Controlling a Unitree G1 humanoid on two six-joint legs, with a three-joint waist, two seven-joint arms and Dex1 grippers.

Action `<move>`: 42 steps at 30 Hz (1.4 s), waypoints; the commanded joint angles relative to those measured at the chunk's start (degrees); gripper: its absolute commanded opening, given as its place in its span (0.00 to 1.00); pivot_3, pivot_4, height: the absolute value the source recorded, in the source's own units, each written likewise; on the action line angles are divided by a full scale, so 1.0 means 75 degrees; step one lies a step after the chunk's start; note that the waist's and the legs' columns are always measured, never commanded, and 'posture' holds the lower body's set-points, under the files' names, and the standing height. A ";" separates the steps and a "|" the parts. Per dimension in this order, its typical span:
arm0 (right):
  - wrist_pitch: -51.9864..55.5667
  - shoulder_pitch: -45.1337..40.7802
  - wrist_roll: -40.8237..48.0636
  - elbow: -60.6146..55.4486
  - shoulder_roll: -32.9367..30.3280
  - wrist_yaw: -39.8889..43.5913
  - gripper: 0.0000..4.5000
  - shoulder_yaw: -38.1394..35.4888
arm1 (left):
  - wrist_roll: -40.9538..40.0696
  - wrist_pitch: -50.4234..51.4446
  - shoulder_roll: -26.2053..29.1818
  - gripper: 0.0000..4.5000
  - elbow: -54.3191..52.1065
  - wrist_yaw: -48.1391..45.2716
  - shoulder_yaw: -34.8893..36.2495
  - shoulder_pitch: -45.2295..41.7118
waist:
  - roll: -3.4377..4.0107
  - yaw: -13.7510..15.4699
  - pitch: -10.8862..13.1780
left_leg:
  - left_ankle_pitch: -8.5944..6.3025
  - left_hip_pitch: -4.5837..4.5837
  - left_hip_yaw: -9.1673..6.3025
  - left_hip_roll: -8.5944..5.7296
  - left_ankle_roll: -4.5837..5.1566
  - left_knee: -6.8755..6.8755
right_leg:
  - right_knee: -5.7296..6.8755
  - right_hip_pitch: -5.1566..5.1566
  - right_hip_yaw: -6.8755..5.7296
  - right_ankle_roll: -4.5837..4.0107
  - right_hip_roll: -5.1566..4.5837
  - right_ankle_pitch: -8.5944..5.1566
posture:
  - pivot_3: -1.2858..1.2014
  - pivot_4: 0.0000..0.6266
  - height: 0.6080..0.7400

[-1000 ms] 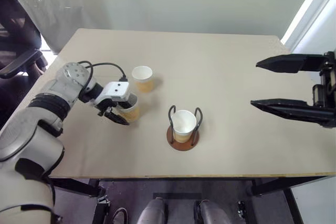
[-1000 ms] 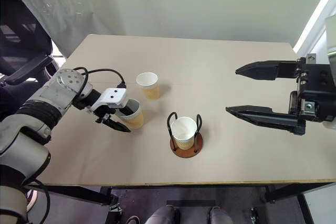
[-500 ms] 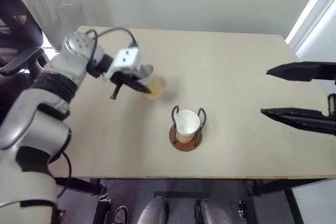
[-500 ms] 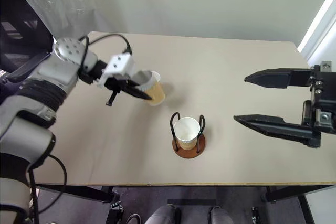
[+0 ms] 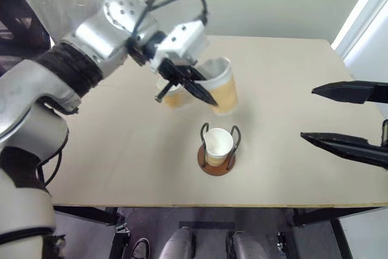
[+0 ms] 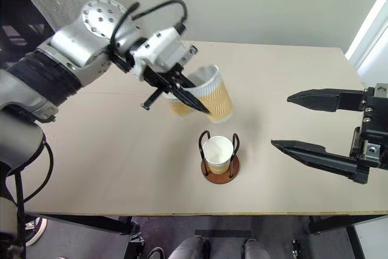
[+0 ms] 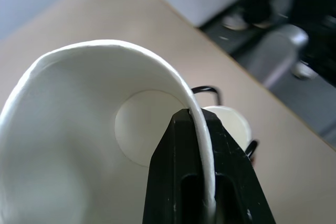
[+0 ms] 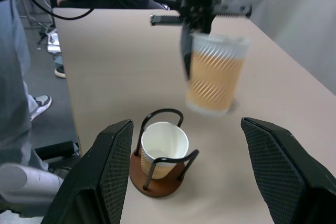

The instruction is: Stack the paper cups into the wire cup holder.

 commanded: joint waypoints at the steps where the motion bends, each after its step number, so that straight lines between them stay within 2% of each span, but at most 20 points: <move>1: -0.0180 0.0050 0.0342 -0.0115 -0.0171 -0.0363 0.75 -0.0495 | -0.0237 -0.0839 -0.0115 0.01 -0.0139 -0.0265 -0.0860 -0.0527 | 0.0007 -0.0014 0.0003 | -0.0001 0.0004 0.0005 0.0000 -0.0001 0.0000 | 0.0002 0.0000 0.0001 0.0002 0.0002 -0.0001 | 0.52 0.24 1.00; 9: -0.0119 0.0435 0.0901 -0.0308 -0.0273 -0.1006 0.75 -0.0993 | -0.0535 -0.1883 -0.0342 0.01 -0.0040 -0.0265 -0.2461 -0.1166 | 0.0034 0.0008 0.0017 | -0.0039 -0.0008 -0.0008 0.0000 0.0013 0.0062 | 0.0008 0.0015 -0.0003 0.0007 0.0005 -0.0001 | 0.52 0.24 1.00; 15: -0.0161 0.0669 0.1293 -0.0431 -0.0332 -0.1446 0.75 -0.1290 | -0.0537 -0.2400 -0.0656 0.01 0.0227 -0.0265 -0.3157 -0.1325 | 0.0036 0.0042 0.0016 | -0.0052 -0.0001 -0.0010 -0.0004 0.0021 0.0079 | 0.0009 0.0032 -0.0006 0.0010 0.0006 -0.0001 | 0.52 0.24 1.00; 24: -0.0211 0.0912 0.1612 -0.0543 -0.0372 -0.1858 0.75 -0.1531 | -0.0666 -0.2481 -0.1072 0.01 0.0544 -0.0265 -0.3026 -0.1165 | 0.0037 0.0058 0.0015 | -0.0054 0.0000 -0.0006 -0.0003 0.0016 0.0077 | 0.0012 0.0031 -0.0007 0.0011 0.0007 -0.0001 | 0.52 0.24 1.00; 42: -0.0406 0.1167 0.1605 -0.0641 -0.0373 -0.2069 0.75 -0.1592 | -0.0390 -0.2691 -0.1251 0.01 0.0896 -0.0265 -0.3309 -0.1104 | 0.0038 0.0072 0.0014 | -0.0058 0.0002 -0.0004 -0.0003 0.0021 0.0078 | 0.0019 0.0031 -0.0008 0.0010 0.0009 0.0000 | 0.52 0.24 1.00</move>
